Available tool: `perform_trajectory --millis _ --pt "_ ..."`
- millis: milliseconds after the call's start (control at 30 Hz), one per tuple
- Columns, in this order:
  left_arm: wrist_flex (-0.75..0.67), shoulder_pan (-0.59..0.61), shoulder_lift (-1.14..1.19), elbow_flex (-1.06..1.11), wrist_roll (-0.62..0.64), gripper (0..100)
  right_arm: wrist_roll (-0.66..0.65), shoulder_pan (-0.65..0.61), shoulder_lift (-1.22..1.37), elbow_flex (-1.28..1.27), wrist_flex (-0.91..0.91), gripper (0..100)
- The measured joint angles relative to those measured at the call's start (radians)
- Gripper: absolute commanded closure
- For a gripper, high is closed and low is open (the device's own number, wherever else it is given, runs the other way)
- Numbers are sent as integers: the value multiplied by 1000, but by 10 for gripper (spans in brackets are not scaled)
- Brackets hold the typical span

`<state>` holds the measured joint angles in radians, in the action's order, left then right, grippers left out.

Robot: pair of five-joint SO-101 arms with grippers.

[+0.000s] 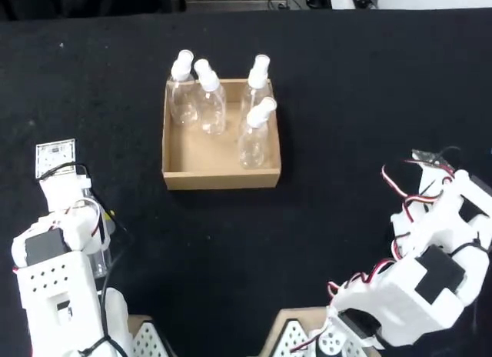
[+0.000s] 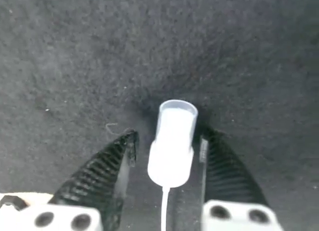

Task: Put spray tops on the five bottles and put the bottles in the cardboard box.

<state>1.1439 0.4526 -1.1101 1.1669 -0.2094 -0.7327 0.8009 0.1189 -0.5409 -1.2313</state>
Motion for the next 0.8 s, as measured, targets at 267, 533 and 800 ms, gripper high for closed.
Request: perform_trajectory --millis 267,533,800 --pt "0 0 0 0 0 971 -101 58 -21 -52 60 877" --pt "0 0 0 0 0 971 -109 58 -38 -84 80 899" --pt "0 0 0 0 0 971 -109 68 -68 -83 63 988"
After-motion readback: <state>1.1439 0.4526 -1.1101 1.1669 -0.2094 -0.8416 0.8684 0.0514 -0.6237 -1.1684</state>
